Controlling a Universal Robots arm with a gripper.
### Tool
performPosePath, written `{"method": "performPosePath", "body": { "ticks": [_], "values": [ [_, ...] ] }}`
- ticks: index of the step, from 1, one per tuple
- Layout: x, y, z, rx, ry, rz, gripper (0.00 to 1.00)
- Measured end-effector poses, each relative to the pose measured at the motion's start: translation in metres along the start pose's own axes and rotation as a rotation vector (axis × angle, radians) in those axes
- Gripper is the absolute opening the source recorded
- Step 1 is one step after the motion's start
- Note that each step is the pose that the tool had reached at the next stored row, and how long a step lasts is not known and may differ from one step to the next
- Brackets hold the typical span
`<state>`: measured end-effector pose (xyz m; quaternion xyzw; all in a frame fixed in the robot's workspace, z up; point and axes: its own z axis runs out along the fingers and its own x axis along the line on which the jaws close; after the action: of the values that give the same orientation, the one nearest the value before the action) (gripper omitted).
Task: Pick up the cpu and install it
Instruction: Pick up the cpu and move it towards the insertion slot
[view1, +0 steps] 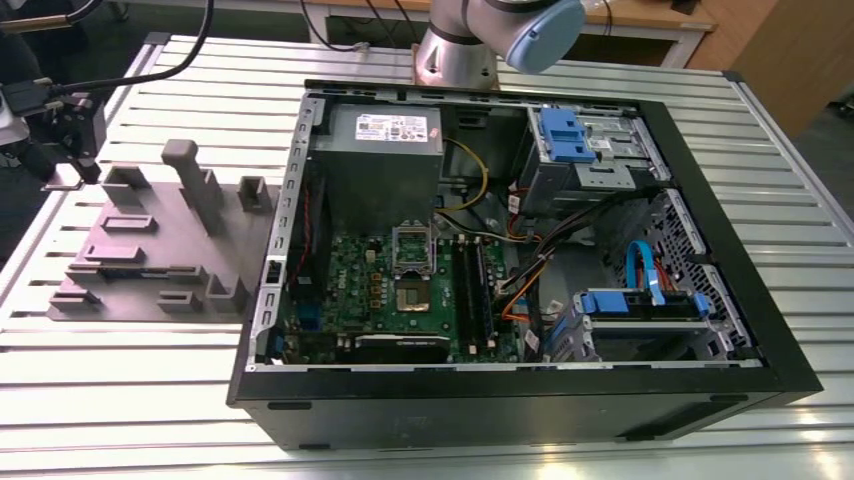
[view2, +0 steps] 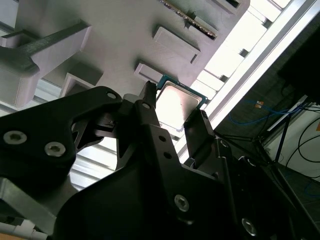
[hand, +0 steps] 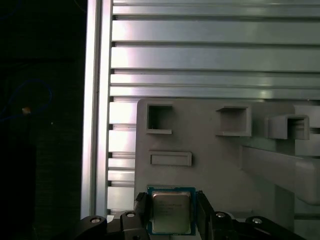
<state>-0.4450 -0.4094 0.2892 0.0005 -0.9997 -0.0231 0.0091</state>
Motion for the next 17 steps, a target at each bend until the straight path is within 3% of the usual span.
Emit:
{"method": "performPosePath", "body": {
  "ticks": [17],
  "values": [
    [0.0001, 0.0001, -0.0029, 0.0000, 0.0000, 0.000, 0.47]
  ]
}}
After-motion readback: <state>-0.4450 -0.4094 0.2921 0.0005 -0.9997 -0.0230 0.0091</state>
